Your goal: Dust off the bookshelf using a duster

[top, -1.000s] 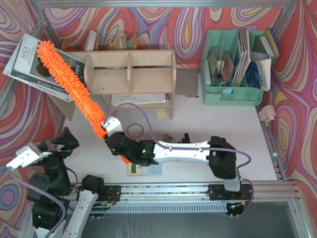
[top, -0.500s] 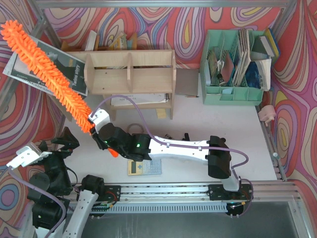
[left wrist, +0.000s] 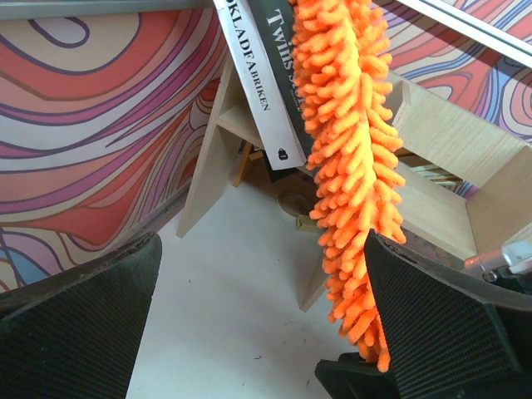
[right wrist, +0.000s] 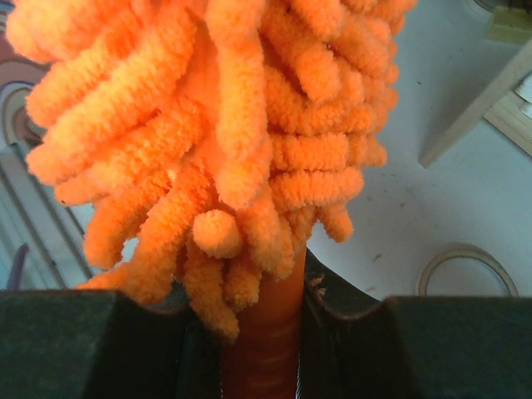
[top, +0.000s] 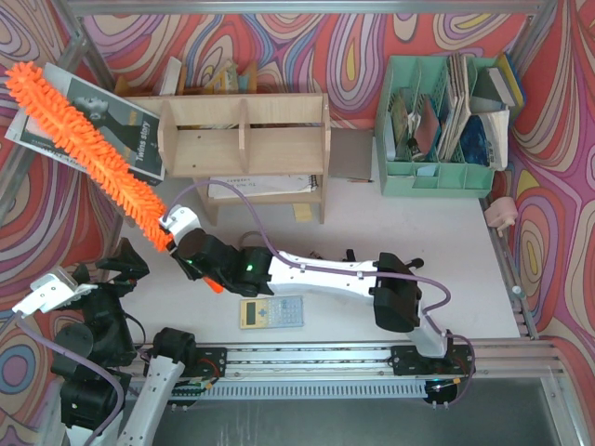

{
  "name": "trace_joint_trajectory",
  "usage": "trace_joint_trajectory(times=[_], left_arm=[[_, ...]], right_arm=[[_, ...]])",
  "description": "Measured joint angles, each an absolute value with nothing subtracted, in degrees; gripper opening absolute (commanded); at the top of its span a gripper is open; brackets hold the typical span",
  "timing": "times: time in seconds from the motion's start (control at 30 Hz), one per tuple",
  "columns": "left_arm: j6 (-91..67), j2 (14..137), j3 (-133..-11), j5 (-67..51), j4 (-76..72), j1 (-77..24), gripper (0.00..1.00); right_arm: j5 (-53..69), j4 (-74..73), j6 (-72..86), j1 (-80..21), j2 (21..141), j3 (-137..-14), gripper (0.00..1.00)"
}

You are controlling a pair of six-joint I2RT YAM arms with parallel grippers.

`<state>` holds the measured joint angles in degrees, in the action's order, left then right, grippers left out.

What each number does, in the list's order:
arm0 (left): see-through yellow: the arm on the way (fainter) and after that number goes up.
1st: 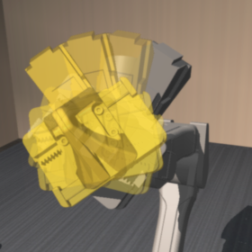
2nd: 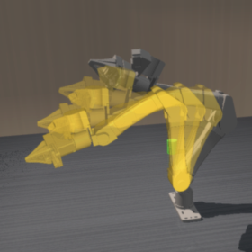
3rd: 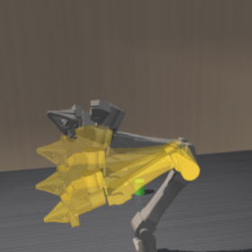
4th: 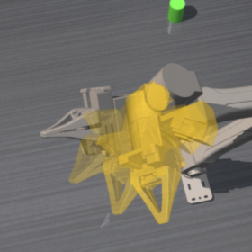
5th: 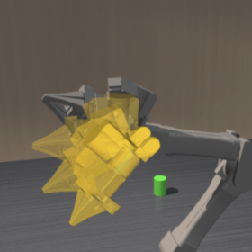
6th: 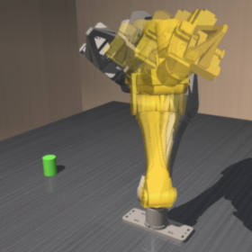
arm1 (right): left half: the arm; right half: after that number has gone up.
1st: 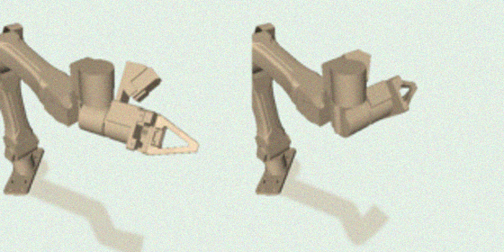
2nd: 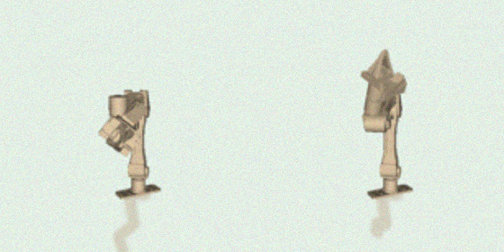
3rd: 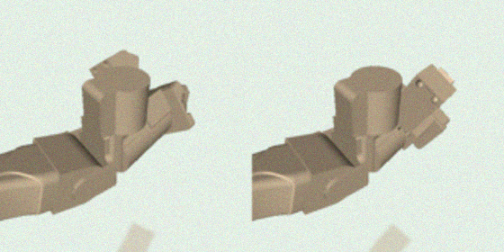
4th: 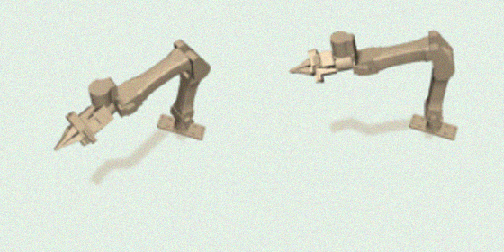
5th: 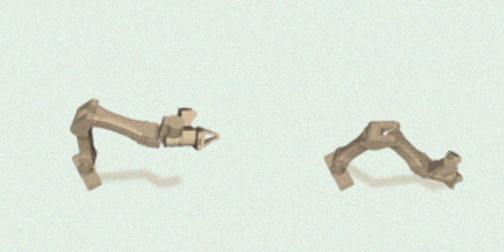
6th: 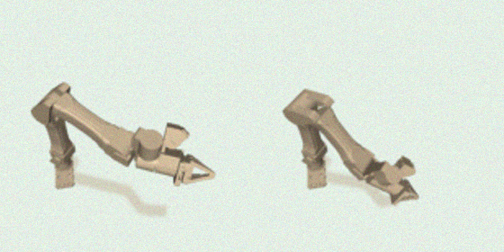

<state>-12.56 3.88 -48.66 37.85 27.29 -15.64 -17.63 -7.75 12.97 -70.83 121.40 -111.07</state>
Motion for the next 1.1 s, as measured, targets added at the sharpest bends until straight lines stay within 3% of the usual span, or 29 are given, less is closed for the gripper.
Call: trace_joint_trajectory(times=[0.4,1.1], left_arm=[[-12.5,3.9,-48.7,37.8,27.3,-15.6,0.98],[-12.4,3.9,-48.7,37.8,27.3,-15.6,0.98]], right_arm=[[-21.0,-9.6,18.2,-67.9,120.0,-105.4,0.0],[-16.7,-31.1,48.0,-68.6,117.8,-132.9,0.0]])
